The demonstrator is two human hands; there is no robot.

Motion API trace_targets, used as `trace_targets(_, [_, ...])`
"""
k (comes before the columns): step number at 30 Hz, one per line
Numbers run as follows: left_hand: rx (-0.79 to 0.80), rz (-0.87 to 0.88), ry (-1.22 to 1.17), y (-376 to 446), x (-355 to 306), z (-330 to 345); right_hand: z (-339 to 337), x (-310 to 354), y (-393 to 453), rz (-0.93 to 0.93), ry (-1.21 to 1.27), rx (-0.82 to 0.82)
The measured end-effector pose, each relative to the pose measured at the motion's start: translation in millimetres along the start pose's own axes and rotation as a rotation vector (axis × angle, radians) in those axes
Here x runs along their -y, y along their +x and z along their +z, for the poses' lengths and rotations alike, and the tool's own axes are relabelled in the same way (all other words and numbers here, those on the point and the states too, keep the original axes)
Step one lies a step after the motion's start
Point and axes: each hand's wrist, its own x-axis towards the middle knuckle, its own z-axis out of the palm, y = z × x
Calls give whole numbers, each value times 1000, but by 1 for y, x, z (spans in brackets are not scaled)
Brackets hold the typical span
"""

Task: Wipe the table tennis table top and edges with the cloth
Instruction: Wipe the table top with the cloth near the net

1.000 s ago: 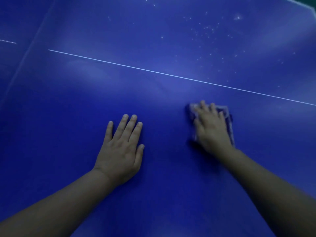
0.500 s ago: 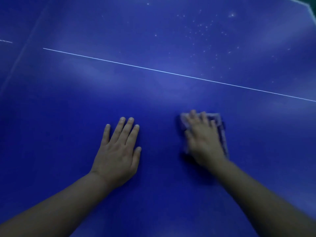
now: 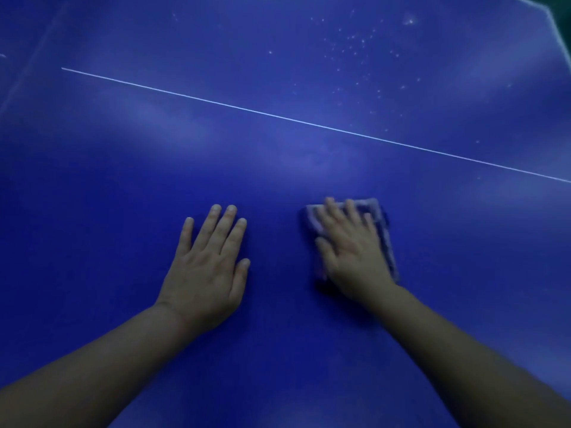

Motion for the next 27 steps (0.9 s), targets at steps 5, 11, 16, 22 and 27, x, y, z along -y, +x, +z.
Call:
trace_targets(5, [19,25,1,-4,-5,2,-33,-72,84,547,8,-129])
trace_targets(11, [24,8,-10,-12,-12,2,-11,-2,108,191,-50,-93])
trace_targets(16, [19,9,-12,-24,-19,3,1,4,-48,-154,-12,59])
trace_targets(22, [16,7,-32,-44,-21,4,-18,-59,6,341,-45,-28])
trace_targets(27, [27,-5,-36,-60,-26,9,-3,-4,44,326,-33,-106])
